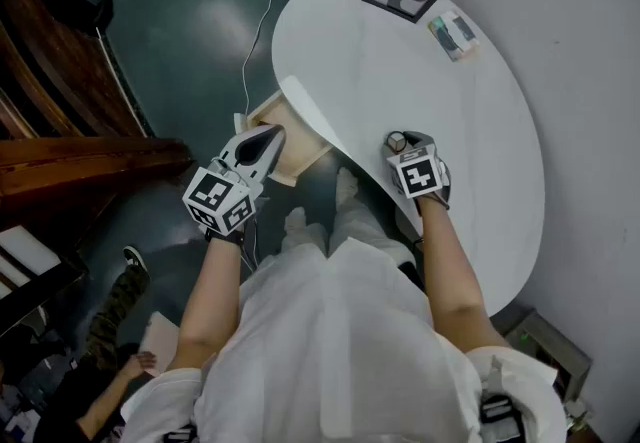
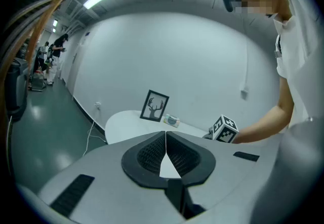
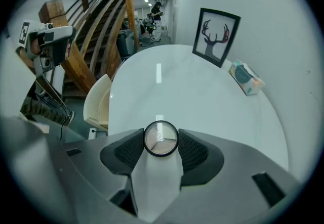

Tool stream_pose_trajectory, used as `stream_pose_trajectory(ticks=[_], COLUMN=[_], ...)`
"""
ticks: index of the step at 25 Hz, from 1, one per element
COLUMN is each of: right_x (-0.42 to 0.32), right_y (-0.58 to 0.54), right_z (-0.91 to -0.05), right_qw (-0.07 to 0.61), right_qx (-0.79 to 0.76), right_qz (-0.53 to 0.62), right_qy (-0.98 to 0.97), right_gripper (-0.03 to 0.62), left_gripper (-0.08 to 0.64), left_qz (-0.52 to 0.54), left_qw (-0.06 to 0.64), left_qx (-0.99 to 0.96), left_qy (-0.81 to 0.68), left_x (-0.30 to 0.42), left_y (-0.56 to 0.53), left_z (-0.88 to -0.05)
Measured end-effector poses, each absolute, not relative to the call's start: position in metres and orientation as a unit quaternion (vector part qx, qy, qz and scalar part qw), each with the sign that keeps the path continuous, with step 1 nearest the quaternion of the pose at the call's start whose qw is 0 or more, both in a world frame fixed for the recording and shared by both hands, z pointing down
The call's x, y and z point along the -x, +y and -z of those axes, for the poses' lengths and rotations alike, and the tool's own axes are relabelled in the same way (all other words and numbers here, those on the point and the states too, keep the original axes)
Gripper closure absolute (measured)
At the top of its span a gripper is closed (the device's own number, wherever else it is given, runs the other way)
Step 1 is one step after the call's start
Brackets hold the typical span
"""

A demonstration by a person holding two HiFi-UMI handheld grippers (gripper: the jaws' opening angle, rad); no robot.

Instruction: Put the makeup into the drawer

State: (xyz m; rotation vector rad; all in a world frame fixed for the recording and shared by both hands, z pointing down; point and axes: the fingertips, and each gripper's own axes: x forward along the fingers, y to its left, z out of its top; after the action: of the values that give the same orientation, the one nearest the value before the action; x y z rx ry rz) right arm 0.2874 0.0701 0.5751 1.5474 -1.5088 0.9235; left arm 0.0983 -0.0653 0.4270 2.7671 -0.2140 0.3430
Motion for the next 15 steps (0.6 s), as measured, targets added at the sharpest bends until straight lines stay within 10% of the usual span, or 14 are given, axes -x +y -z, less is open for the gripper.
stream_pose_trajectory(ticks=[15], right_x=[-0.195], right_y=[-0.058], right_z=[-0.576], right_qw=[0.430], right_qx=[-0.495], right_qz=[-0.290], right_qy=[-0.697], right_gripper=[0.382], left_gripper=[0.542], left_qz=[-0.102], left_qw=[0.205], left_qx=[-0.943], left_qy=[-0.241], left_x=[0.020], left_y=[-0.099], left_z=[-0.440])
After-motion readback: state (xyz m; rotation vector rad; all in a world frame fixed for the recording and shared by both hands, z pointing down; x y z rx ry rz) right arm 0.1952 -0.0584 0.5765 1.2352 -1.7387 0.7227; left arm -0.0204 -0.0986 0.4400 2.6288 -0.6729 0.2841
